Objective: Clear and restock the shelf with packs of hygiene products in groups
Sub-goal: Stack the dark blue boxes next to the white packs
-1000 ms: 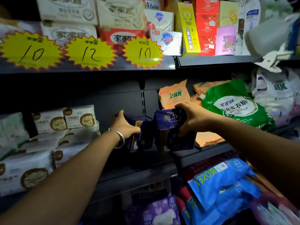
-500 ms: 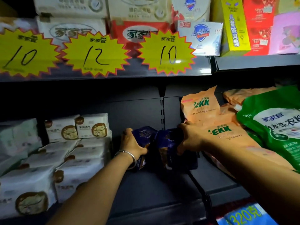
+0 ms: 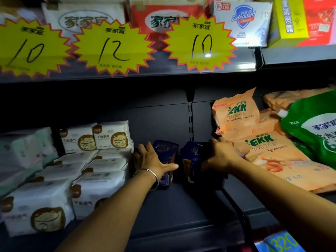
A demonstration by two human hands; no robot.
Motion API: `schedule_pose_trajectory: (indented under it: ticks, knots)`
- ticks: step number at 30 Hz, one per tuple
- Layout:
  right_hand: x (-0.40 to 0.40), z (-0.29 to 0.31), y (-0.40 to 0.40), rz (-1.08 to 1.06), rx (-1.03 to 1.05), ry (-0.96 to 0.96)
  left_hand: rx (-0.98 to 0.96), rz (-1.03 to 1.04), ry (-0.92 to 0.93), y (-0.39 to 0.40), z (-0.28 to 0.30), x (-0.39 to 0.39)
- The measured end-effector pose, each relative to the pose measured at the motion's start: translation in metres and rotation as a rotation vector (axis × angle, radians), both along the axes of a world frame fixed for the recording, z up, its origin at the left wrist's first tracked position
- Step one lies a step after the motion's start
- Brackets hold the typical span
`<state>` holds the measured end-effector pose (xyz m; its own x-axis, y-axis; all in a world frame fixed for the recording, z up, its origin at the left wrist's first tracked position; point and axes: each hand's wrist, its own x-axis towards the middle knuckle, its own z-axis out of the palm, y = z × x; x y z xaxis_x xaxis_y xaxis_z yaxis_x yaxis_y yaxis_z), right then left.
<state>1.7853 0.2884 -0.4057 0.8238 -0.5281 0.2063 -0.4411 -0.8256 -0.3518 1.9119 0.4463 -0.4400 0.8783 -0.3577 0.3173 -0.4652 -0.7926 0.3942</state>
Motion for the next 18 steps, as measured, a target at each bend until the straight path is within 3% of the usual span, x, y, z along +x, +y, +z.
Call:
schedule_pose_trajectory:
  ticks: [7,11,14,18]
  knots:
    - [-0.005,0.007,0.004,-0.134,-0.014,-0.075,-0.344,-0.074,0.124,0.008,0.024,0.000]
    - [-0.009,0.010,0.007,-0.158,-0.032,-0.065,0.121,-0.215,-0.040,0.012,0.020,0.014]
    - [-0.011,0.010,0.010,-0.150,-0.022,-0.055,0.388,-0.330,-0.001,0.010,0.025,0.023]
    - [-0.013,0.011,0.012,-0.163,0.006,-0.048,0.591,-0.201,-0.186,0.000,0.034,0.018]
